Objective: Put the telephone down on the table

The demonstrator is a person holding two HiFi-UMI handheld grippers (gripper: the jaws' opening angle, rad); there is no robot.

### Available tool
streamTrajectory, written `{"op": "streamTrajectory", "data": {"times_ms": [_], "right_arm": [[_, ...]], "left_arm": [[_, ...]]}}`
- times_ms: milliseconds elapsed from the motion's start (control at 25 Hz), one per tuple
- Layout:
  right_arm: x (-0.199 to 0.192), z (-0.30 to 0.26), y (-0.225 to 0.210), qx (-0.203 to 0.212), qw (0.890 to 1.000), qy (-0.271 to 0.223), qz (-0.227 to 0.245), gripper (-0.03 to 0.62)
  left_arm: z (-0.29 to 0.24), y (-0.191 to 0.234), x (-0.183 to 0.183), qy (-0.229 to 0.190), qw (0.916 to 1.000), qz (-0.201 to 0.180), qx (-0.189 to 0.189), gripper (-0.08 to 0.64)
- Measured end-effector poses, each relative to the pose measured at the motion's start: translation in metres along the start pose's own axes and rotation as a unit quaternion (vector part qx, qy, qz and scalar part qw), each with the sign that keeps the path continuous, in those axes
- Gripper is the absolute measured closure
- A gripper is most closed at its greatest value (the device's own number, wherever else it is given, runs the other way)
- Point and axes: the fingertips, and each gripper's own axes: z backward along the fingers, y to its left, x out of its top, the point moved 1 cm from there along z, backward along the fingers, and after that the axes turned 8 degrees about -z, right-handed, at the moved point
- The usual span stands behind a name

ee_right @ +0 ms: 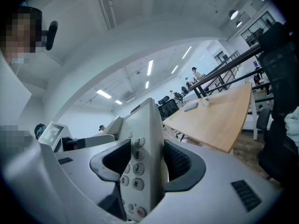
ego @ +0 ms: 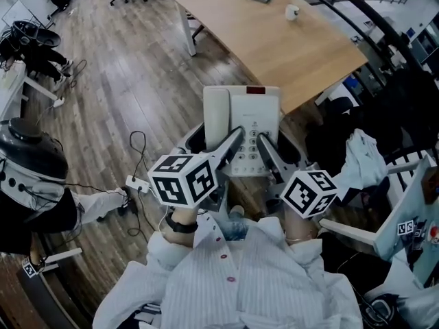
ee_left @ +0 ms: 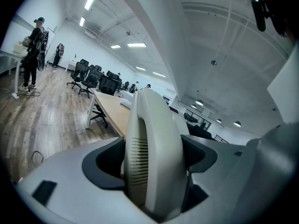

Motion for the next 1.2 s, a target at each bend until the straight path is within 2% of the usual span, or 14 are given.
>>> {"op": "streamTrajectory", "data": {"times_ms": [160,640,920,1200], "right_arm": [[0.015,-0.04,-0.008,-0.009,1.0,-0.005,0.002,0.36],[0.075,-0.201,-0.016,-0.021,1.0,-0.021,-0.002,0.36],[0.079,-0.277,-0.005,-0.017,1.0,-0.019,0.003,0.36],[0.072,-0.315,0.009,-0.017,1.0,-0.017,0.001,0.36]], "left_arm": [[-0.03,0.028,0.02,0.001,0.9999,0.001,-0.011,0.186],[-0.125,0.142,0.117,0.006,0.9995,-0.009,-0.031,0.186],[-0.144,0.208,0.149,-0.002,0.9996,-0.006,-0.029,0.186],[-0.143,0.248,0.163,-0.002,0.9994,-0.001,-0.034,0.186]]}}
